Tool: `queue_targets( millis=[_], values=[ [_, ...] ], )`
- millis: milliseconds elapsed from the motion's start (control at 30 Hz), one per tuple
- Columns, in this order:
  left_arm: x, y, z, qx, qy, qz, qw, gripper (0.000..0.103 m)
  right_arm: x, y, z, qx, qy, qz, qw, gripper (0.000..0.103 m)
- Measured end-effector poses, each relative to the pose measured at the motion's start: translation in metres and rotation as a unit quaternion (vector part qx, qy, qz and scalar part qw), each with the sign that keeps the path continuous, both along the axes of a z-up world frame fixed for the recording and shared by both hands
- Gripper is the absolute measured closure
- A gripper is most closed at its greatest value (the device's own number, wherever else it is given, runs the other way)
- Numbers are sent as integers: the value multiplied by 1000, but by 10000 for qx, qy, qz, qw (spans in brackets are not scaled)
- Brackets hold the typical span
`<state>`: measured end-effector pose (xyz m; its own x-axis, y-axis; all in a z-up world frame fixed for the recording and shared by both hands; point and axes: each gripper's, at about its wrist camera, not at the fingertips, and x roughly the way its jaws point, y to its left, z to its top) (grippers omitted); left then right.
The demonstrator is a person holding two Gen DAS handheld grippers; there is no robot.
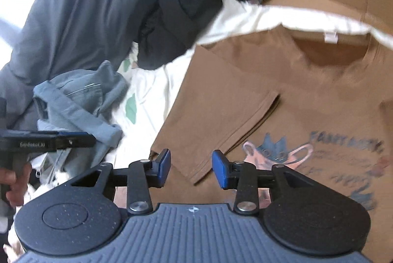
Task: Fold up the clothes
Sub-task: 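Open both tools and lift them back from the brown t-shirt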
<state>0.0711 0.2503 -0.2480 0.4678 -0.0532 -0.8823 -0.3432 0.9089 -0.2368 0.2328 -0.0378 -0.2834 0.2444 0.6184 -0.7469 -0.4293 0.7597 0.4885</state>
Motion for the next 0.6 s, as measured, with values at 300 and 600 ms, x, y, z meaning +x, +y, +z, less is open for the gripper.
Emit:
queue_targets(
  millis=[300, 600],
  values=[
    [-11, -13, 73, 176, -88, 99, 9998, 22, 5, -65, 83, -375, 28, -222, 9990, 40],
    [-11, -43, 125, 432, -200, -427, 9980, 13, -11, -125, 175, -493, -171, -574, 9970, 14]
  ],
)
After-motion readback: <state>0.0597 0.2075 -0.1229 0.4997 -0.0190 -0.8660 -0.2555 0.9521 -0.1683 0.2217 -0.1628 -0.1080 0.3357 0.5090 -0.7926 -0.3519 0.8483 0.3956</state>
